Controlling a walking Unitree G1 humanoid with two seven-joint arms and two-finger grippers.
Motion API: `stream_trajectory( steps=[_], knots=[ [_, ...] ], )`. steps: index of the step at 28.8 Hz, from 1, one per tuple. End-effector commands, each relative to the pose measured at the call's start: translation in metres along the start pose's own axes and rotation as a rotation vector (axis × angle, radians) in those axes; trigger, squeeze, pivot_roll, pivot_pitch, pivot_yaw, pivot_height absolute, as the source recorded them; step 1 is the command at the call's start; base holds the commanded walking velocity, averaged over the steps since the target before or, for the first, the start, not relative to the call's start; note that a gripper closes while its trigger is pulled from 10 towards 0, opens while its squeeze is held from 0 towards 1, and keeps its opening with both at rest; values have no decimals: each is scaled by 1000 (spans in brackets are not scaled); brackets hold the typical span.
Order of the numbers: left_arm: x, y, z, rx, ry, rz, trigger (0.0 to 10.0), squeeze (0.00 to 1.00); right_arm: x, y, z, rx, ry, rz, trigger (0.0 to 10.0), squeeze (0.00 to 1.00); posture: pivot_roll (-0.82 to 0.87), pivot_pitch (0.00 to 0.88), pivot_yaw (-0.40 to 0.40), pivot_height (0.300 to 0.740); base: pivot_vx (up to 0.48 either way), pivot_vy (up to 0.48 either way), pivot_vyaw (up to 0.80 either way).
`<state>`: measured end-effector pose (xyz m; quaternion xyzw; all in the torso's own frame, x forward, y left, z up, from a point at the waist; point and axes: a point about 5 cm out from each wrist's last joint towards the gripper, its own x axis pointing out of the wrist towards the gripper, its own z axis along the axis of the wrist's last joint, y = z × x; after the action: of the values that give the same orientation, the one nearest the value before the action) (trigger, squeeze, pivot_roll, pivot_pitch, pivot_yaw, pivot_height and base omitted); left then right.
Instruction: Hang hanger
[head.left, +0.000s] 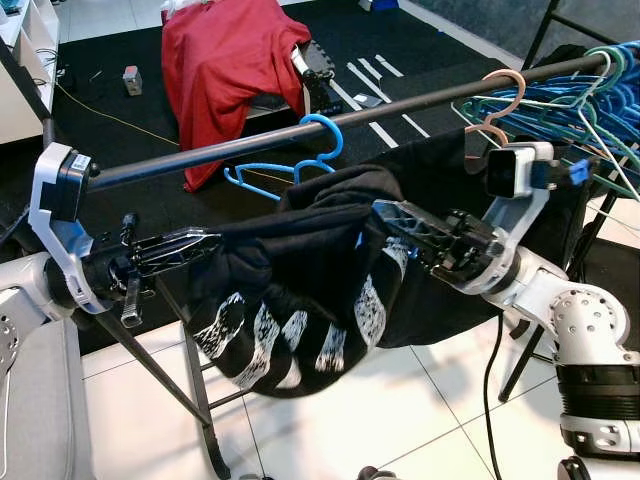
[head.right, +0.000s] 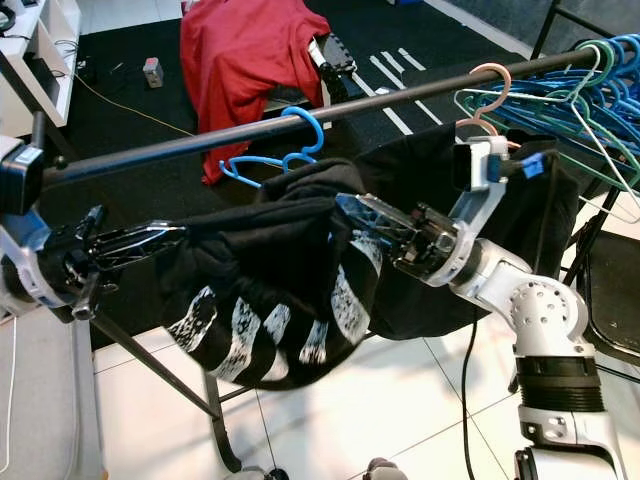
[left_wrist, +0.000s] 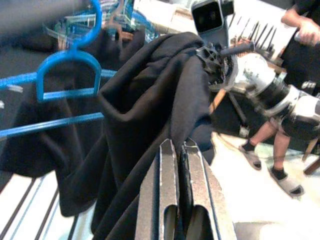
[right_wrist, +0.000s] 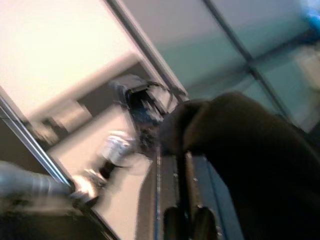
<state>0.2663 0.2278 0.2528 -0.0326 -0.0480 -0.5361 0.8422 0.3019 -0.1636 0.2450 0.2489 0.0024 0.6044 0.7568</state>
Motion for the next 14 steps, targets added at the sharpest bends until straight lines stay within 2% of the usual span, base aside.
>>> stream_trajectory(
  steps=[1,2,3,5,6,7,9,11,12,13,14],
  knots=[
    [-13,5,-14,31,178,69,0,0,-10,-21,-8,-125,148,-232,0,0,-47,213,36,740,0,0,0],
    [-13,5,-14,31,178,69,0,0,-10,-21,-8,-125,148,-232,0,0,-47,213,36,740,0,0,0],
    [-19,7,-36,120,370,112,0,0,-33,-51,-28,-350,432,-545,0,0,-46,214,30,740,0,0,0],
    [-19,7,-36,120,370,112,0,0,-33,-51,-28,-350,432,-545,0,0,-46,214,30,740,0,0,0],
    [-22,8,-41,153,426,116,0,0,-39,-55,-30,-416,490,-598,0,0,-46,214,29,740,0,0,0],
    [-22,8,-41,153,426,116,0,0,-39,-55,-30,-416,490,-598,0,0,-46,214,29,740,0,0,0],
    [-25,9,-42,177,454,129,0,0,-45,-56,-29,-492,556,-629,0,0,-50,218,26,740,0,0,0],
    [-25,9,-42,177,454,129,0,0,-45,-56,-29,-492,556,-629,0,0,-50,218,26,740,0,0,0],
    [-28,10,-44,186,472,139,0,0,-49,-56,-31,-521,609,-632,0,0,-51,218,26,740,0,0,0],
    [-28,10,-44,186,472,139,0,0,-49,-56,-31,-521,609,-632,0,0,-51,218,26,740,0,0,0],
    [-32,12,-48,207,514,160,0,0,-52,-56,-36,-516,642,-620,0,0,-50,219,22,740,0,0,0]
  ],
)
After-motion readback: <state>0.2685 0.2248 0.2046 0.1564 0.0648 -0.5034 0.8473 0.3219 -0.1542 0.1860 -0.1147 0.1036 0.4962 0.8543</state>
